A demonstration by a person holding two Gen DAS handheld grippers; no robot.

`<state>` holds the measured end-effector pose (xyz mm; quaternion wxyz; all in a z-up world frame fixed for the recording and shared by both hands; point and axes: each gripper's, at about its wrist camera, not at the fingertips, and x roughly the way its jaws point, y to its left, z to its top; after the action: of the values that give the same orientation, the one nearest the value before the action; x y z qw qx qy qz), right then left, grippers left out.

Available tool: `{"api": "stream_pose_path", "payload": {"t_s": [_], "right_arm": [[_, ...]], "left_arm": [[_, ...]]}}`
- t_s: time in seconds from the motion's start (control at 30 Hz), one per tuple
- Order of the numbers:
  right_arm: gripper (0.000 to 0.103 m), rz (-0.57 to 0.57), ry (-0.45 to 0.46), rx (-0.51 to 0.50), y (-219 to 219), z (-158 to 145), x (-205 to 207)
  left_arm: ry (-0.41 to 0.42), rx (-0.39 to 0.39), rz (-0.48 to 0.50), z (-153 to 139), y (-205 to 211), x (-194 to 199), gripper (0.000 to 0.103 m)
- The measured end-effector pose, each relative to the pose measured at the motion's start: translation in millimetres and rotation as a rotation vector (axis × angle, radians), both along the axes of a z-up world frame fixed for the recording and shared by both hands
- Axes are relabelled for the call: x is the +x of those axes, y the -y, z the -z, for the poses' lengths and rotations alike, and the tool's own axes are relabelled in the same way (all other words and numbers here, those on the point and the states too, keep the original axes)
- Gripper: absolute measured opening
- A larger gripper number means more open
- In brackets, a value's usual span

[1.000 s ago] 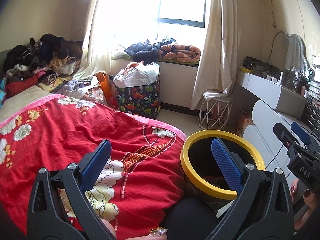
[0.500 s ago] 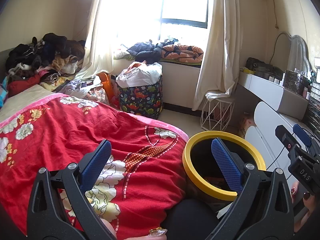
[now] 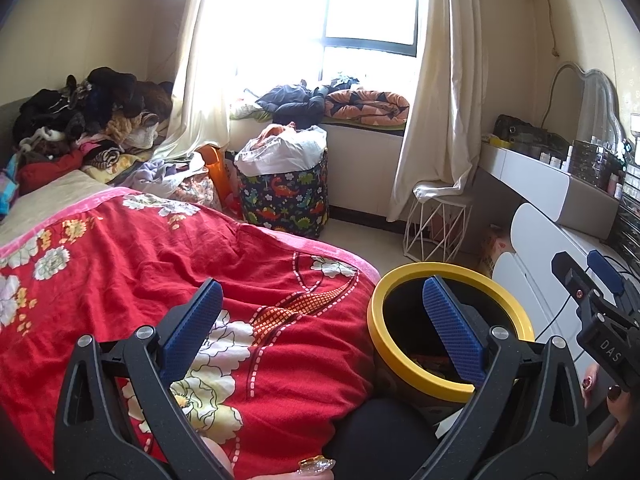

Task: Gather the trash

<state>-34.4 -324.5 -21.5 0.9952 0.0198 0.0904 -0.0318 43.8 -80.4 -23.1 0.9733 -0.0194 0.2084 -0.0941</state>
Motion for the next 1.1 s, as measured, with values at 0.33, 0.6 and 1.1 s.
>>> {"api": "stream_pose_path", "payload": {"t_s": [0.33,0.6,1.1], "right_arm": [[0.097,0.003,0.004,0.000,3.4,-0.5,0.8],[0.097,-0.003,0.016,0.000,5.2,-7.0,0.1],[0.097,-0.408,-0.044,0.011,-113.4,-36.7,53.2]], "left_arm": [[-0.012,0.005,-0.019,1.1,2.3,-0.8,0.092],[-0.008,0.014,-0.012,-0.4,4.7,-2.9,0.092],[-0.093,-0.124,-0.341,-8.5,-141.6,-17.3,0.092]]}}
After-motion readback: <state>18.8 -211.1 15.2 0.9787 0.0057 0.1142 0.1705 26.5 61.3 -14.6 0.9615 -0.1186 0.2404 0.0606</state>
